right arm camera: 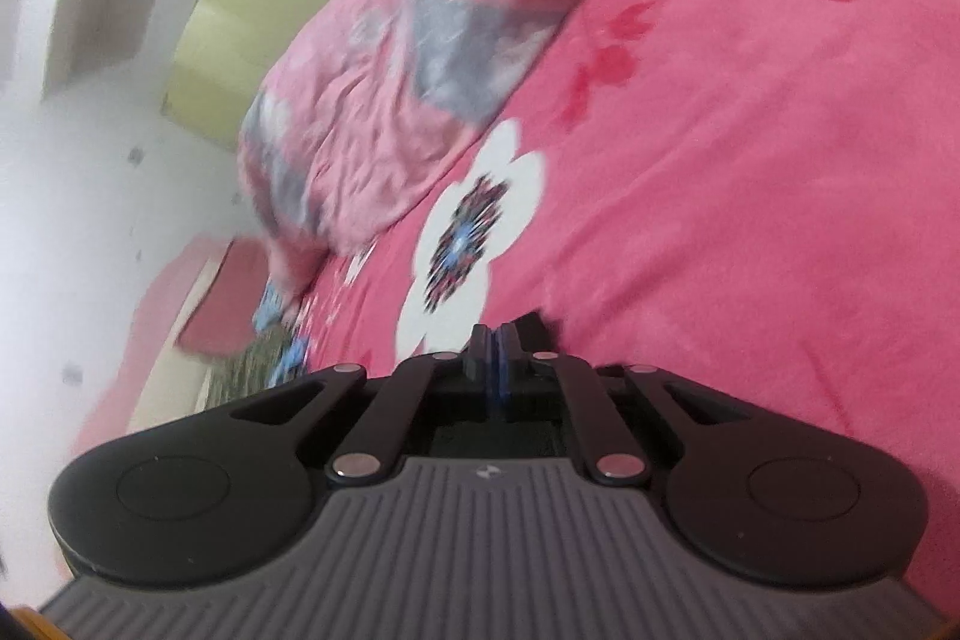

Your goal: Fold clothes

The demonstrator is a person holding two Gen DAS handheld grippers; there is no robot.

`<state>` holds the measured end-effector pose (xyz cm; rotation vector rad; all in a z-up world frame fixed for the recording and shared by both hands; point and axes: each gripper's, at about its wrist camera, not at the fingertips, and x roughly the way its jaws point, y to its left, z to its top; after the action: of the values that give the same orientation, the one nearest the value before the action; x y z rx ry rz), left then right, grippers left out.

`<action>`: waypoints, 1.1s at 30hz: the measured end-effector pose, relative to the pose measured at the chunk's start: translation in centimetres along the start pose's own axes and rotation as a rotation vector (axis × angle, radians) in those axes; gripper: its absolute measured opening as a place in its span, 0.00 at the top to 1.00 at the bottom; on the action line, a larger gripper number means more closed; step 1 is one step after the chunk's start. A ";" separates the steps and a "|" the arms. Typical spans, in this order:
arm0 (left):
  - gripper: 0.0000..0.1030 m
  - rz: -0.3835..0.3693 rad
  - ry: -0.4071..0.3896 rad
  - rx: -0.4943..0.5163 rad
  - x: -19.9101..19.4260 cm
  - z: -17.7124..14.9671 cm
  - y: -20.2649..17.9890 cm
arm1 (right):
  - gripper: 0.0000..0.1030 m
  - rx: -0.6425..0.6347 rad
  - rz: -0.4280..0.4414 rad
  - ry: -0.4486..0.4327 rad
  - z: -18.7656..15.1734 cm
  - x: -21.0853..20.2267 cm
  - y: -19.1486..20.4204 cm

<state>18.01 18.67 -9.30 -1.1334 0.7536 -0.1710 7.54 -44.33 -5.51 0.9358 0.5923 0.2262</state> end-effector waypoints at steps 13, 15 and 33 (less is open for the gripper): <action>0.61 0.174 -0.030 0.386 -3.1 -0.9 -3.9 | 0.78 -1.037 -0.128 0.244 -8.1 4.7 15.3; 0.60 0.257 -0.023 0.523 -3.0 -1.9 -4.9 | 0.76 -1.218 -0.114 0.282 -10.7 7.3 17.5; 0.49 0.303 -0.055 0.817 -2.2 -6.1 -4.9 | 0.70 -1.206 -0.109 0.467 -10.3 22.4 19.0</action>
<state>13.77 13.02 -5.29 -0.2444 0.6969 -0.1672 21.34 -16.48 -3.24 -0.3323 0.7742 0.6209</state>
